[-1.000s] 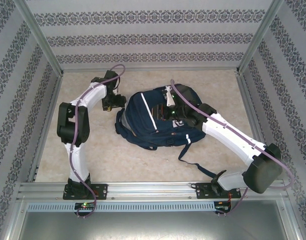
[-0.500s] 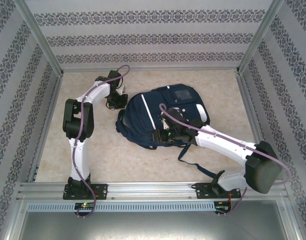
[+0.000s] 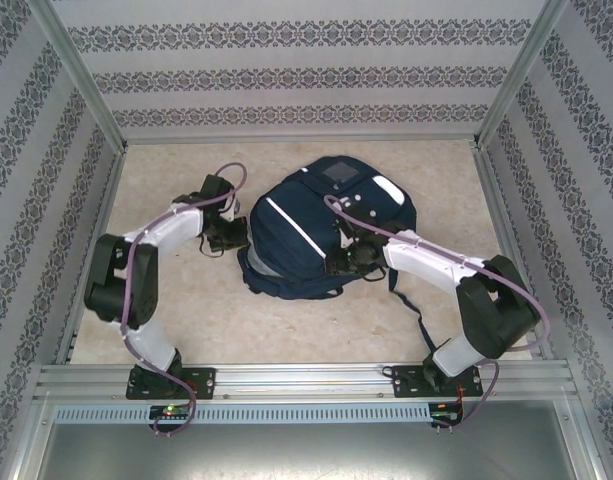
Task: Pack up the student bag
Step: Rotate the student bag at the top-center of the table.
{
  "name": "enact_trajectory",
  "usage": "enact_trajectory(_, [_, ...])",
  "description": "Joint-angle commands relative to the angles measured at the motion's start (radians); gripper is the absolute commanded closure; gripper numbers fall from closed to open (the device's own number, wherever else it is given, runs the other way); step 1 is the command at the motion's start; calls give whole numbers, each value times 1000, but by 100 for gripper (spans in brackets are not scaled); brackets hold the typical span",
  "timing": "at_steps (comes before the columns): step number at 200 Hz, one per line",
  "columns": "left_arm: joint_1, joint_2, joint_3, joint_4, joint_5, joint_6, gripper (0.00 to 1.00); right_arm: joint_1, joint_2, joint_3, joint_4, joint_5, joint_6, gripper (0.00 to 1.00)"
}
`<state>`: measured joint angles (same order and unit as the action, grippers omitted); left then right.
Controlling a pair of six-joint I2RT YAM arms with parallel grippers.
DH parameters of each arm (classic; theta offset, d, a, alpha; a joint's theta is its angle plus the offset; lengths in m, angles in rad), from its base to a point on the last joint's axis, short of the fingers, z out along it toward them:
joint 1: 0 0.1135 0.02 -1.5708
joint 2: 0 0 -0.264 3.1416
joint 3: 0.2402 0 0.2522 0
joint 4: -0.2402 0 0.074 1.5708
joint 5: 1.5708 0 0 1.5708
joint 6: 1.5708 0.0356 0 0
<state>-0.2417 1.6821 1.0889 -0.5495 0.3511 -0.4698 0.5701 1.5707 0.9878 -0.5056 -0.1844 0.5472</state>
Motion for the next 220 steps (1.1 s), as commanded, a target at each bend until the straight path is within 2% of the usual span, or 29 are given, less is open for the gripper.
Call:
enact_trajectory(1, [-104,-139,-123,29,13,-166,100,-82,83,68,79,80,-29,70])
enact_trajectory(25, [-240,-258,-189,44,-72,-251,100,-132,160,138,97,41,-43,70])
enact_trajectory(47, [-365,-267,-194,70,-120,-316,100,-158,242,231,81,25,-50,70])
enact_trajectory(74, [-493,-183,-123,126,-129,-343,100,-176,308,322,69,8,-65,69])
enact_trajectory(90, [-554,-100,-19,124,-130,-320,100,-191,341,371,54,-11,-84,69])
enact_trajectory(122, [-607,66,180,78,-104,-262,100,-221,365,410,36,-42,-108,69])
enact_trajectory(132, [-611,100,225,82,-84,-250,88,-228,359,407,33,-43,-115,69])
enact_trajectory(146, [-616,140,279,58,-77,-245,55,-238,345,402,23,-43,-125,69])
enact_trajectory(152, [-616,150,292,53,-72,-248,47,-244,335,396,20,-41,-125,68])
enact_trajectory(174, [-613,135,296,17,-80,-249,38,-257,282,366,18,-46,-118,66])
enact_trajectory(200, [-587,22,230,-21,-96,-252,38,-249,202,320,17,-71,-93,65])
enact_trajectory(220, [-533,-96,163,-57,-97,-263,37,-213,140,285,17,-85,-78,65])
